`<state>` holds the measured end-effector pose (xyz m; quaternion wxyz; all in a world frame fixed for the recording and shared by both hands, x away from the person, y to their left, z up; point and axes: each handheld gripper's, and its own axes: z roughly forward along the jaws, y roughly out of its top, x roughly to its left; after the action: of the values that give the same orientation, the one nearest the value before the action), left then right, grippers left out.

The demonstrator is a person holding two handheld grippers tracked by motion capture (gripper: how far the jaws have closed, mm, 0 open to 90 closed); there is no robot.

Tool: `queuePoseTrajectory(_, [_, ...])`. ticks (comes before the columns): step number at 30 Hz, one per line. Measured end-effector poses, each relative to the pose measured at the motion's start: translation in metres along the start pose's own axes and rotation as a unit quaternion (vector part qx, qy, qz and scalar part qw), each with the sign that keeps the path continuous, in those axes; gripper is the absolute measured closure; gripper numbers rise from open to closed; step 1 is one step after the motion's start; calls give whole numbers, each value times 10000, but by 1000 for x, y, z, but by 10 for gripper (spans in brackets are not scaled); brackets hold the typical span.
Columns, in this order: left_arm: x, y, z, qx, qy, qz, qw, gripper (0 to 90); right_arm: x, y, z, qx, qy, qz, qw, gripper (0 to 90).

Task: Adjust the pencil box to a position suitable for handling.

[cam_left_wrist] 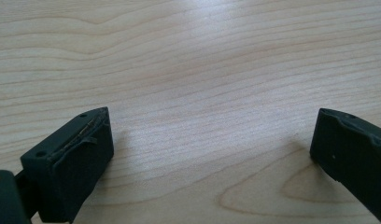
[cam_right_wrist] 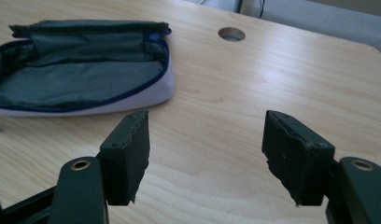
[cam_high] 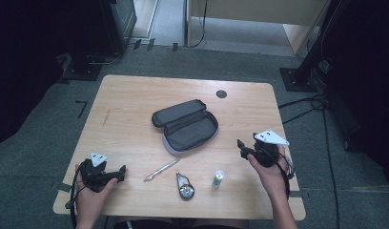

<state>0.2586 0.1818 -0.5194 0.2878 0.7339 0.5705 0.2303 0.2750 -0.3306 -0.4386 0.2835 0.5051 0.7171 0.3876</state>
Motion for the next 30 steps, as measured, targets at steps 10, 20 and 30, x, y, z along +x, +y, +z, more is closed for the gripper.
queuePoseTrajectory(10, [0,0,0,-1,-1,-1,10000,0,5,25,22,2,117,-133,9998,369])
queuePoseTrajectory(20, [0,0,0,2,3,3,10000,0,16,39,50,140,354,-245,9990,420])
queuePoseTrajectory(30, [0,0,0,-3,3,1,10000,0,28,51,85,273,267,-564,9977,523])
